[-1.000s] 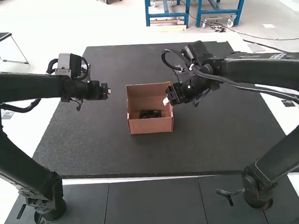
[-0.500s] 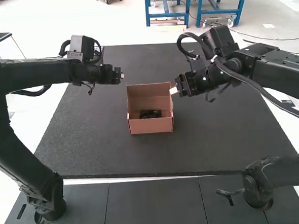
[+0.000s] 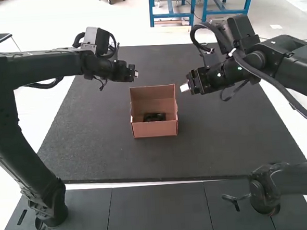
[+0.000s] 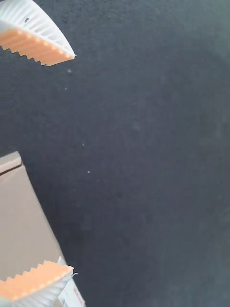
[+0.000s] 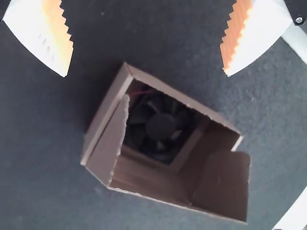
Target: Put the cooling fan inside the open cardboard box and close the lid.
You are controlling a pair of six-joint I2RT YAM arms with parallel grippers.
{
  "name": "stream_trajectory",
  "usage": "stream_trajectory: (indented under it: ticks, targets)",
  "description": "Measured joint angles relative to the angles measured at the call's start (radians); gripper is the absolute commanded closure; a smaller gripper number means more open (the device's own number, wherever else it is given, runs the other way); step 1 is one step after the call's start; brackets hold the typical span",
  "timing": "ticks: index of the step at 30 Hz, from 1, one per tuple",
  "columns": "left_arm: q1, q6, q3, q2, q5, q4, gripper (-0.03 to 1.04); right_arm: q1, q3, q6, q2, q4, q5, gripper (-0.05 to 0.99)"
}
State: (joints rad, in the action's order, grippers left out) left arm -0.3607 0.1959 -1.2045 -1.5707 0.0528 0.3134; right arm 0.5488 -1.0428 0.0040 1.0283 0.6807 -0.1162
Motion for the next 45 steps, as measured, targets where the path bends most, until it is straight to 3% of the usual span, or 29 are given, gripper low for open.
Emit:
stream_trajectory:
  ticks: [6, 18, 36, 45]
  targets:
    - [-0.032, 0.0, 0.001, 0.0, 0.015, 0.072, 0.05, 0.0, -0.024, 0.0, 0.0, 0.009, 0.013, 0.24]
    - [-0.037, 0.0, 0.053, 0.0, 0.03, 0.124, 0.05, -0.037, -0.026, 0.0, 0.0, 0.012, 0.02, 0.24]
    - [-0.071, 0.004, 0.139, 0.0, 0.053, 0.112, 0.05, -0.043, -0.026, 0.0, 0.01, 0.005, 0.024, 0.24]
    - [-0.072, 0.004, 0.207, 0.0, 0.06, 0.042, 0.05, -0.043, -0.026, 0.0, 0.01, 0.005, 0.024, 0.24]
